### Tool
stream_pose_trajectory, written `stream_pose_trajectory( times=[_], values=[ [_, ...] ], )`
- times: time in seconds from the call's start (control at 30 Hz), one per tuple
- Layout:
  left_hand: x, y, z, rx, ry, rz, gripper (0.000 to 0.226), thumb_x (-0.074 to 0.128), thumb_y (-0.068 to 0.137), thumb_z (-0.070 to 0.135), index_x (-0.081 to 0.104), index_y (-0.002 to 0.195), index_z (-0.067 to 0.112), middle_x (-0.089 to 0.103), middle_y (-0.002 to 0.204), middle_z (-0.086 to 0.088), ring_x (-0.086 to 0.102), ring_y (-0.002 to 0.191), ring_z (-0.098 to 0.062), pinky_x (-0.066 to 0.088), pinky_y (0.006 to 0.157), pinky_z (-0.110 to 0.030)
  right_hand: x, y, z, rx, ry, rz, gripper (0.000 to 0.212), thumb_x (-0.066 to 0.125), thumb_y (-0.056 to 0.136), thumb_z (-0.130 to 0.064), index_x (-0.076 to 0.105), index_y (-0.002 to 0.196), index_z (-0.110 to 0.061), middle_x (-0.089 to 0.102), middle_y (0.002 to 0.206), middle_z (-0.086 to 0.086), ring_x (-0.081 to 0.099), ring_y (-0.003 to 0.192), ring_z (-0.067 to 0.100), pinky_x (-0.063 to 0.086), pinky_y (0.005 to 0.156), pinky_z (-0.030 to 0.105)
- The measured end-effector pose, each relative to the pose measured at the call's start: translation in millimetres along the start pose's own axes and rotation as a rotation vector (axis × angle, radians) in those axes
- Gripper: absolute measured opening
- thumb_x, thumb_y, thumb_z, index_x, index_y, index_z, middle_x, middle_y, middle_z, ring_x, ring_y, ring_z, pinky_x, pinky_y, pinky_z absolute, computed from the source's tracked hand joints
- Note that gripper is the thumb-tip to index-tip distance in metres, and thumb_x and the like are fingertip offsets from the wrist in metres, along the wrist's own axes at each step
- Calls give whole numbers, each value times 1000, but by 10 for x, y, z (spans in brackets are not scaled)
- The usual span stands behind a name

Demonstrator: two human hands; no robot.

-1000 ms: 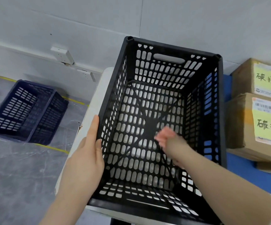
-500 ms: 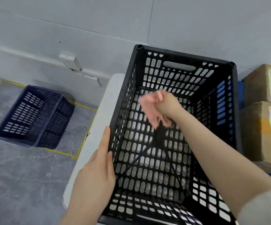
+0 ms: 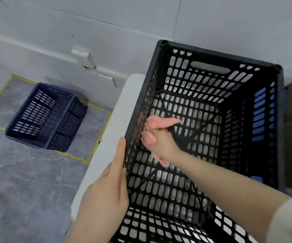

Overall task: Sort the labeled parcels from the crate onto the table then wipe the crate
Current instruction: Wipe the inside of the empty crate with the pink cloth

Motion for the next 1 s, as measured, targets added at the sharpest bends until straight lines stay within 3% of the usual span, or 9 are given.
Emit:
stream_pose_trajectory(
  times=[0.17,0.27,0.4,0.5,0.6,0.67,0.77,0.87,1.0],
  values=[
    [-8,11,-30,-52,-5,-4,70,31,90,39,-13,130,74,63,96,9,62,69,-20,53,69,-43,976,-1134,-177,-479,-291,-481,16,50,90,-24,62,100,-21,56,112,-2,45,121,20,34,109,44],
    [-7,8,-22,-48,11,-11,67,27,88,42,-14,130,74,64,102,8,63,73,-23,53,71,-44,927,-1157,-166,-698,-451,-740,31,64,86,-7,63,116,-13,64,114,6,57,113,24,46,101,43],
    [-6,6,-1,-30,26,-7,71,30,92,35,-16,131,72,65,107,10,64,85,-26,52,77,-45,382,-588,-179,-992,-896,-627,38,66,86,-25,60,122,-35,55,134,-13,44,129,12,34,112,36],
    [-10,-1,10,-39,-4,5,71,32,93,33,-13,133,72,66,102,15,65,87,-22,52,78,-45,-471,224,-95,-807,-930,-181,22,51,94,-39,58,113,-47,59,125,-21,54,113,-4,50,93,25],
    [-5,7,21,-38,-22,15,70,32,93,33,-10,134,72,62,89,16,64,80,-20,53,74,-45,-1453,698,448,-64,-916,41,45,60,87,-20,51,131,-29,57,132,3,53,123,24,48,101,42],
    [6,12,18,-30,-24,18,70,33,94,32,-9,135,71,60,86,15,63,76,-20,52,72,-44,-1516,678,504,5,-842,93,65,59,83,-3,41,141,-28,47,140,6,43,128,31,42,105,41],
    [6,3,-12,-65,-39,29,69,34,94,32,-6,134,72,62,82,12,61,68,-17,52,68,-44,-1150,427,465,87,-596,238,67,55,84,0,41,142,-31,40,145,8,47,125,27,47,98,37],
    [12,8,-26,-49,-37,32,66,33,94,34,-3,134,73,63,82,11,59,65,-14,50,63,-40,-397,-169,428,46,-518,17,77,58,81,0,33,146,-32,23,155,5,29,139,25,37,111,42],
    [-5,14,6,-8,-41,55,68,36,93,33,0,137,70,58,82,8,51,60,-8,39,59,-34,427,-1214,281,-225,-529,-572,61,64,80,-3,48,132,-30,48,133,-4,46,124,24,41,108,39]
  ],
)
Point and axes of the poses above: each hand's wrist, its own y-axis towards the middle knuckle, its own x-axis out of the palm, z = x × y, the point moved 7 cm from there along y, towards the middle knuckle
